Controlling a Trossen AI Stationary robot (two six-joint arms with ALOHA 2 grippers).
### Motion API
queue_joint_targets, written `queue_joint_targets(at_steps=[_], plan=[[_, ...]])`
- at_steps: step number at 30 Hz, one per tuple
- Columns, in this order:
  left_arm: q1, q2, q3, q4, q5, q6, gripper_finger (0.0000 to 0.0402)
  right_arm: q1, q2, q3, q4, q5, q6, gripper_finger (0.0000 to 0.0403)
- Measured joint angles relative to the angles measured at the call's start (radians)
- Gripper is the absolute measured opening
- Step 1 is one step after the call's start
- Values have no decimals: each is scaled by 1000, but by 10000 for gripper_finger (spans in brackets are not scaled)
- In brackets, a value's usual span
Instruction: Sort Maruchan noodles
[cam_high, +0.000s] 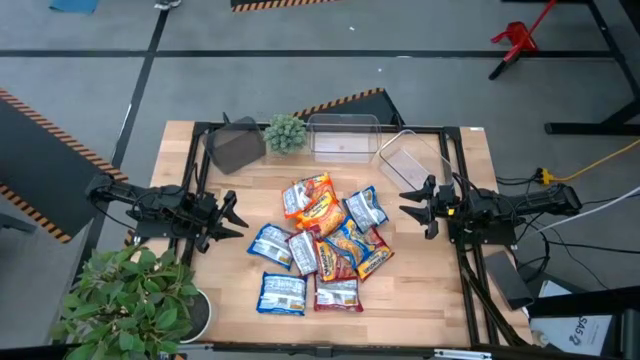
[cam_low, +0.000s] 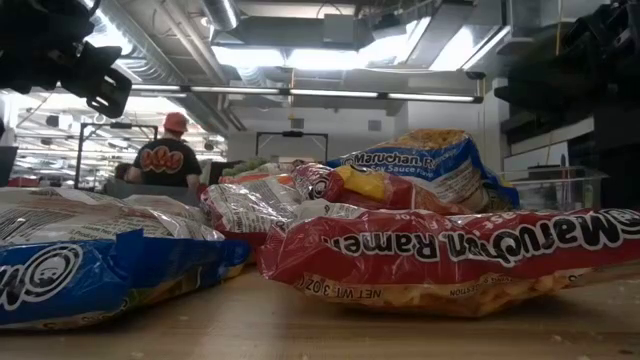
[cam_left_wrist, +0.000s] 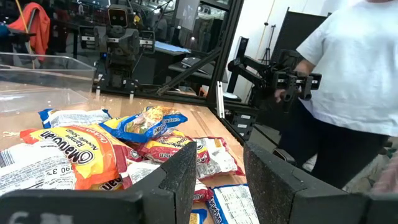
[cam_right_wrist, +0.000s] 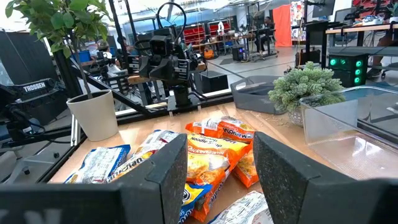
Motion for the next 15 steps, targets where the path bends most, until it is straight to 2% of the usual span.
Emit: queue_joint_targets(at_steps=[9,15], plan=[[0,0,0,0,0,0,127,0,0,0,0,-1,0,170],[0,0,0,0,-3,0,127,0,0,0,31,-87,24,170]])
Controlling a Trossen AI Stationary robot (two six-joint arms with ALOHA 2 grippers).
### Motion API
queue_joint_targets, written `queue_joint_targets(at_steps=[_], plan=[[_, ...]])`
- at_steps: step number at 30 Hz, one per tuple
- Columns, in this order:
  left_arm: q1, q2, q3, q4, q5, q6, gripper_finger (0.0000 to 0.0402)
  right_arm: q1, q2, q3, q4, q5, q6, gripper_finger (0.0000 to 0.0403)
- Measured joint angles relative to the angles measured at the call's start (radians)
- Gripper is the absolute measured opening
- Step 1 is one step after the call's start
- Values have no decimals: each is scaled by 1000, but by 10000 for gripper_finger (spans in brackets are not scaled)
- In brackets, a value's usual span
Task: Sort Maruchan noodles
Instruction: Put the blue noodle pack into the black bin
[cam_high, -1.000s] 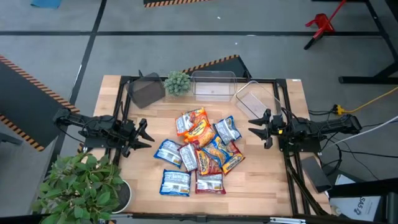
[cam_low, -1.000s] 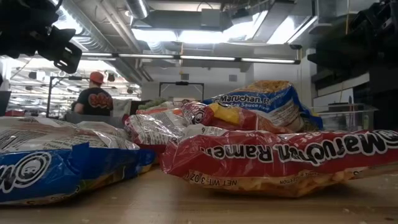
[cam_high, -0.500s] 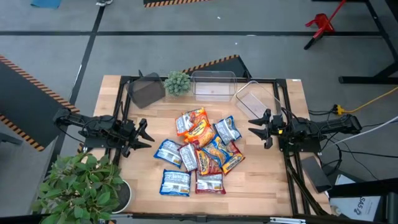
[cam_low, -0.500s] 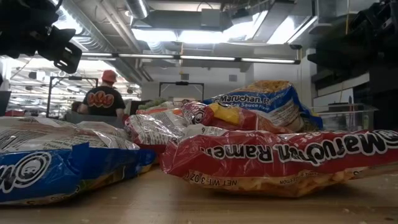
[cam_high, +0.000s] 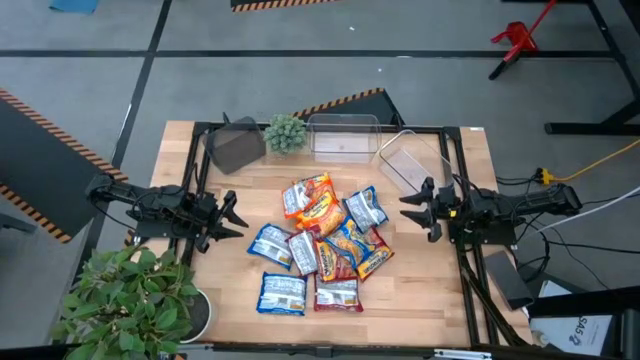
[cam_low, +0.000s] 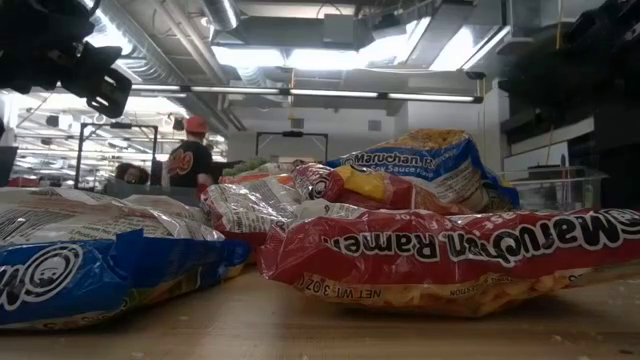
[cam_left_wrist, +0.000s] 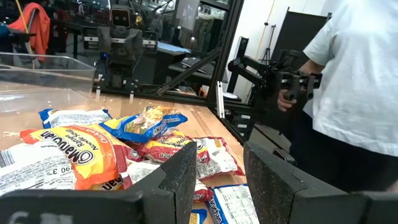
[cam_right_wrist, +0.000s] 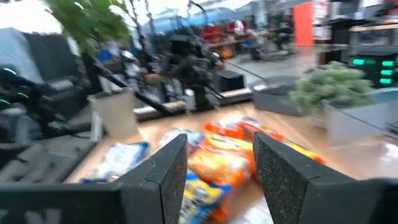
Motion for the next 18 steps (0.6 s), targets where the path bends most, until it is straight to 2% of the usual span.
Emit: queue_joint_targets(at_steps=[2,5,11,18], plan=[[0,0,0,0,-37,5,127,0,-1,0,35,2,79,170],[1,0,0,0,-162,62,127,0,0,0,105,-13,158,170],[1,0,0,11,-422,79,127,0,0,0,245,-24,190,170],[0,0,0,19,-552,80,127,0,0,0,404,130,191,170]])
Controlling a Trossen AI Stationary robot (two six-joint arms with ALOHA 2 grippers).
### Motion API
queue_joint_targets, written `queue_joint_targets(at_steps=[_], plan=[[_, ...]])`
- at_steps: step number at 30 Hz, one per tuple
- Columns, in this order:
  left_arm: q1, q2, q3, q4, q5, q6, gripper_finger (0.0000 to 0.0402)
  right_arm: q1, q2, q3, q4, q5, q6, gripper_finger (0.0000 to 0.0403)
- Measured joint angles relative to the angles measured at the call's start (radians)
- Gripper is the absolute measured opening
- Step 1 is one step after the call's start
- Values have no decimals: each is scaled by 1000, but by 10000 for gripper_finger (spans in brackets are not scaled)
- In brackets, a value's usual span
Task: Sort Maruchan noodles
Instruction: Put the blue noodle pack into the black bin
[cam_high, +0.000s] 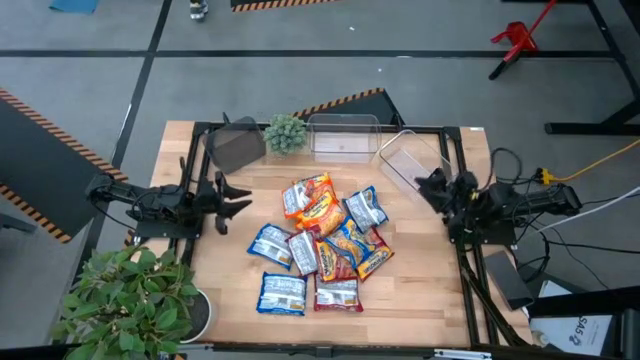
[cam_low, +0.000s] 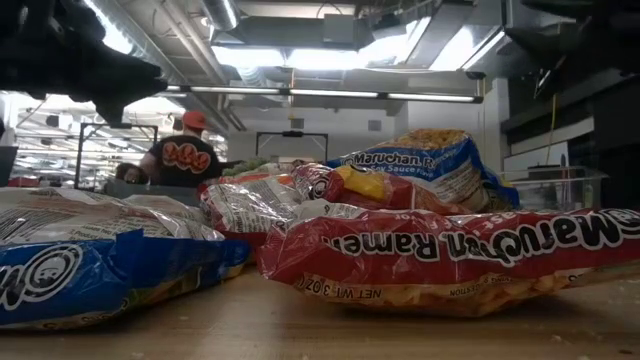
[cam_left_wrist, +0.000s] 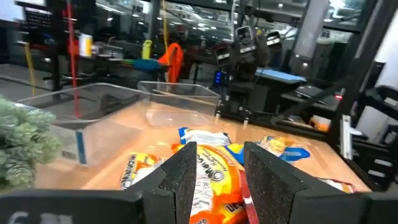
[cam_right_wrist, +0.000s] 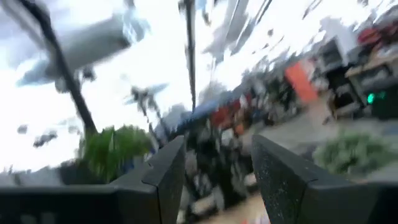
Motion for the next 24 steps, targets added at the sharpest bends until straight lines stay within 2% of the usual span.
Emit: queue_joint_targets(at_steps=[2,7,10,18,22,24], plan=[[0,0,0,3,-41,-1,127,0,0,0,81,51,0,170],[0,0,0,86,-50,-88,127,0,0,0,290,159,-14,170],[0,0,0,179,-51,-113,127,0,0,15,319,196,-47,170],[0,0,0,527,-44,-109,127,0,78,215,131,206,-249,170],[0,0,0,679,-50,-104,127,0,162,374,-95,221,-301,170],[1,0,1,763,-91,-80,127,0,213,460,-251,241,-295,170]])
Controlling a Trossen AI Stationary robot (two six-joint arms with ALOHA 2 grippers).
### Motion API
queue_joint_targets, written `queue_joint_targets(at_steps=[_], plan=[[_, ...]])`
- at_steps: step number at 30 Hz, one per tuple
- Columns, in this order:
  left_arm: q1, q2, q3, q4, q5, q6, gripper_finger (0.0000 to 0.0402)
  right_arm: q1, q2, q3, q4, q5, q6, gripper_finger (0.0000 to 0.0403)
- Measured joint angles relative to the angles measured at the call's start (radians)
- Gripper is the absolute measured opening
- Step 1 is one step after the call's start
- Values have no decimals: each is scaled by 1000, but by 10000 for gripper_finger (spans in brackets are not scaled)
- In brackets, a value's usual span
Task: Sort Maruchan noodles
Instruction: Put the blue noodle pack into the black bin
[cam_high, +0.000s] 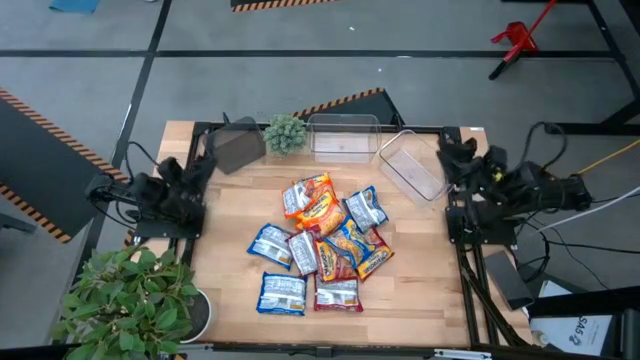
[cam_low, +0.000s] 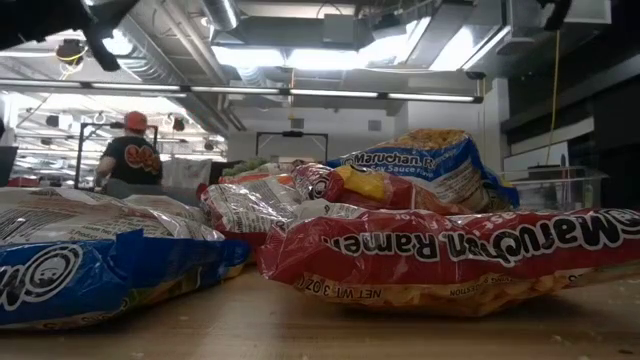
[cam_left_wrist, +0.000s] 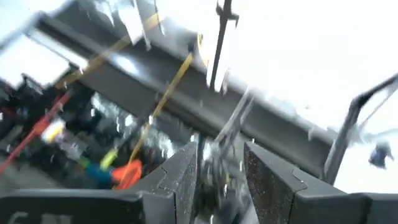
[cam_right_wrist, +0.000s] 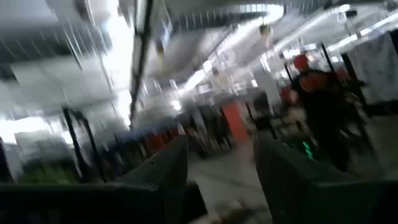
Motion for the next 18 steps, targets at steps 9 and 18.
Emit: queue_joint_targets(at_steps=[9,18], plan=[[1,42,111,-115,-8,-109,127,0,323,336,-635,-47,129,170],[1,294,369,-420,154,-157,141,0,622,417,-757,-326,289,253]])
